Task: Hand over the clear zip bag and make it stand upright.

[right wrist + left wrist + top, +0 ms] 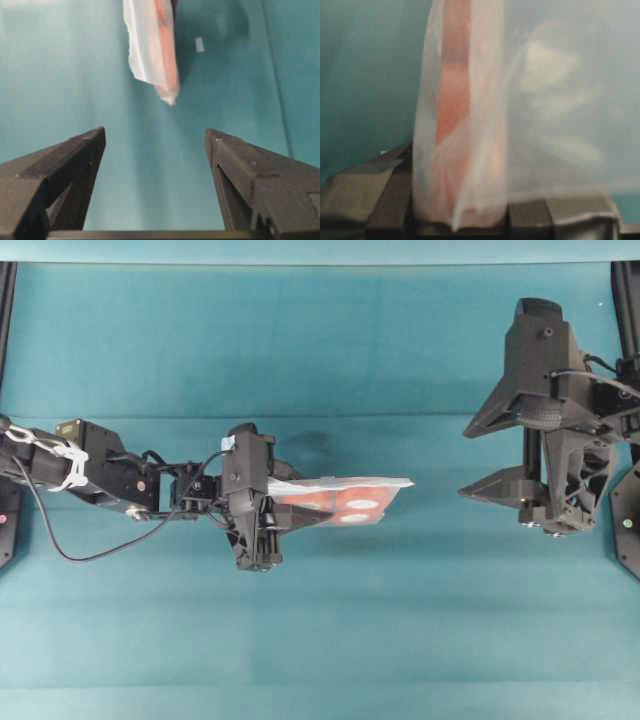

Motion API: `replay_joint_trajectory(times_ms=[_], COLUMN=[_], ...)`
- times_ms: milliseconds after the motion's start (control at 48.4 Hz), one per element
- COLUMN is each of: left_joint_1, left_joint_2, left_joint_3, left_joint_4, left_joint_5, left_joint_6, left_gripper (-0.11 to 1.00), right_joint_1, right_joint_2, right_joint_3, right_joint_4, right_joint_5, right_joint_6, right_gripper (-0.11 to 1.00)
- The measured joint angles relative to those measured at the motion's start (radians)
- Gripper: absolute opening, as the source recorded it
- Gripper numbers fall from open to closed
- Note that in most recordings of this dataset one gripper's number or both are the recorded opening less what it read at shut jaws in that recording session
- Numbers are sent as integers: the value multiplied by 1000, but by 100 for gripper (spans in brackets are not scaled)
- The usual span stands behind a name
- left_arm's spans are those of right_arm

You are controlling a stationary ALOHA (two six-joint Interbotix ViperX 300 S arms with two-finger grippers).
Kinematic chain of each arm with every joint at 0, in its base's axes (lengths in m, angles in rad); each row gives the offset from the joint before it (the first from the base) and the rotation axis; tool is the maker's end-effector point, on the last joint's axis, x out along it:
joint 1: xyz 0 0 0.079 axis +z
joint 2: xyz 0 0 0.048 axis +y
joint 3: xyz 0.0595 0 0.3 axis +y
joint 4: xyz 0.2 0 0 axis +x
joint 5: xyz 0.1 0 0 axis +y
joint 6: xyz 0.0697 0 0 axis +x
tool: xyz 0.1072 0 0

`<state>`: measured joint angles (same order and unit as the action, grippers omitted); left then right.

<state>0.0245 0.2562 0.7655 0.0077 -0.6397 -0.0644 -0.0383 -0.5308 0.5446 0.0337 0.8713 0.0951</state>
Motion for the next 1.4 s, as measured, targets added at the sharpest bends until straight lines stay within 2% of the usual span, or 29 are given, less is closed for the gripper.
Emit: replay_joint_trajectory(times_ms=[1404], left_joint_1=[-5], left_joint_2=[0], left_joint_3=[-2], left_joint_4=[0], left_joint_5=[18], left_joint_6=[0], left_gripper=[23], right_joint_1=[2], right_joint_2=[-5], right_joint_3=[21], right_joint_4=[2], right_joint_5=[2], right_joint_6=[2], right_gripper=[84])
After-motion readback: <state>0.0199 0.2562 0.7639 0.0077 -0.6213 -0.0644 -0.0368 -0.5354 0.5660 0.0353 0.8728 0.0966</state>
